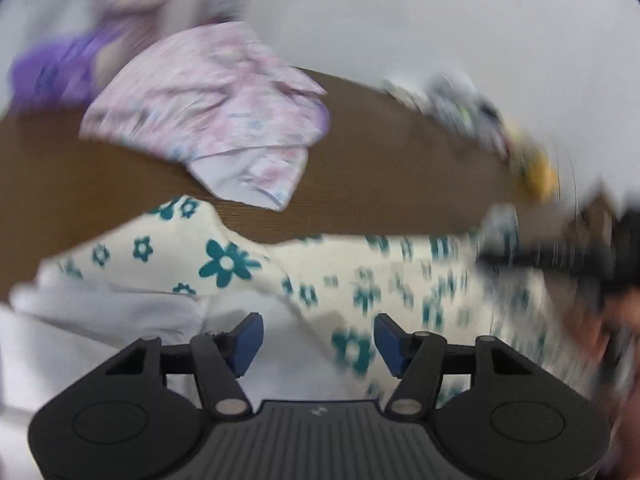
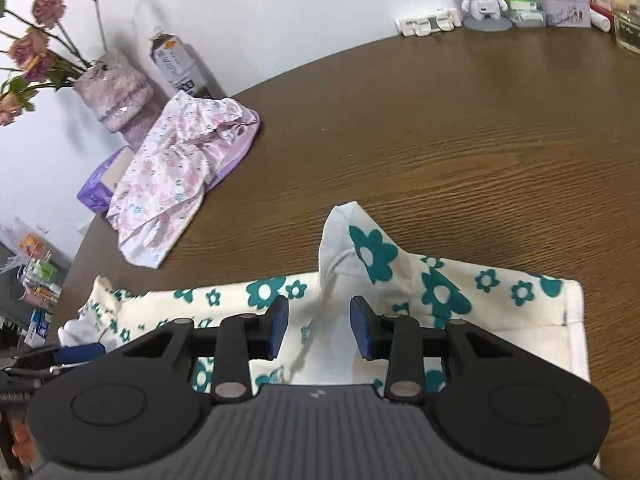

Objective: Fold clothes

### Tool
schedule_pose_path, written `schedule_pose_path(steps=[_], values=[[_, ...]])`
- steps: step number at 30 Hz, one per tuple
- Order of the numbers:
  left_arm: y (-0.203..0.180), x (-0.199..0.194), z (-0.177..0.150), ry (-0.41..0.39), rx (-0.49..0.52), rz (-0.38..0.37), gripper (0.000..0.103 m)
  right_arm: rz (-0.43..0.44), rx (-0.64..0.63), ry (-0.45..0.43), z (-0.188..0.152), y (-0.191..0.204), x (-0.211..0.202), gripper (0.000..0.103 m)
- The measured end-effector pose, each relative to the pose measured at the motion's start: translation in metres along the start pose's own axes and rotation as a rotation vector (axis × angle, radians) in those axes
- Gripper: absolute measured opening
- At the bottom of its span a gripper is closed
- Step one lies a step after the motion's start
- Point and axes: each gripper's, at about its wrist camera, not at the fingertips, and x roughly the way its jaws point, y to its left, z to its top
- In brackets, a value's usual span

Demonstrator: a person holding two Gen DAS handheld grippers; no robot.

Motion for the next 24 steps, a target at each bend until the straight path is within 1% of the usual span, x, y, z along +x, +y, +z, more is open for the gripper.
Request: schedule_pose_path(steps=[1,2,3,4,5,6,7,10,11,12,14,15,16,17,18,19,20,21,22,23,24], values=[[0.006,0.003,0.004,-0.025,-0.064,-0.01,0.059,0.002,-0.004,0.003,0.0,0.0,0.003,0.034],[0.009,0.006,0.006,-0.043,-0.095,-0.005,0.059,0.005,-0.008,0.006,0.001,0.001,0.005,0.031],[0.01,0.01,0.008,-0.049,-0.104,0.004,0.058,0.007,-0.011,0.009,0.001,0.001,0.008,0.03],[0.01,0.015,0.011,-0.056,-0.114,0.013,0.054,0.009,-0.015,0.012,0.002,0.001,0.011,0.025],[0.011,0.019,0.013,-0.063,-0.123,0.022,0.031,0.012,-0.019,0.016,0.002,0.001,0.014,0.011],[0.011,0.023,0.015,-0.06,-0.115,0.03,0.004,0.014,-0.023,0.019,0.003,0.002,0.016,0.004],[0.009,0.026,0.015,-0.054,-0.072,0.041,0.005,0.016,-0.026,0.022,0.003,0.002,0.019,0.003],[-0.004,0.028,0.013,-0.058,0.111,0.09,0.005,0.014,-0.058,0.018,0.003,0.004,0.021,0.003],[-0.007,0.028,0.012,-0.059,0.158,0.104,0.005,0.011,-0.072,0.014,0.003,0.005,0.02,0.003],[-0.008,0.029,0.011,-0.058,0.184,0.11,0.005,0.008,-0.086,0.011,0.003,0.006,0.019,0.003],[-0.008,0.03,0.011,-0.061,0.206,0.121,0.005,0.003,-0.113,0.004,0.003,0.008,0.018,0.002],[-0.009,0.031,0.011,-0.061,0.218,0.126,0.01,0.001,-0.127,0.001,0.002,0.009,0.018,0.002],[-0.011,0.031,0.01,-0.058,0.236,0.131,0.011,-0.002,-0.141,-0.003,0.002,0.01,0.017,0.003],[-0.015,0.029,0.007,-0.053,0.267,0.144,0.016,-0.005,-0.155,-0.006,0.002,0.011,0.017,0.005],[-0.021,0.025,0.004,-0.052,0.309,0.167,0.031,-0.007,-0.169,-0.01,0.002,0.012,0.016,0.009],[-0.027,0.021,0.001,-0.055,0.355,0.189,0.04,0.007,-0.165,-0.01,0.001,0.013,0.012,0.014],[-0.032,0.017,-0.004,-0.061,0.403,0.209,0.054,0.018,-0.183,-0.02,-0.002,0.015,0.003,0.021],[-0.037,0.013,-0.009,-0.066,0.449,0.226,0.057,0.013,-0.208,-0.033,-0.006,0.017,-0.006,0.026],[-0.042,0.008,-0.014,-0.07,0.496,0.243,0.057,0.008,-0.234,-0.046,-0.009,0.02,-0.014,0.034],[-0.047,0.003,-0.019,-0.073,0.539,0.255,0.058,-0.002,-0.258,-0.055,-0.014,0.023,-0.023,0.037],[-0.05,-0.003,-0.024,-0.073,0.571,0.261,0.06,-0.012,-0.281,-0.064,-0.019,0.026,-0.031,0.037]])
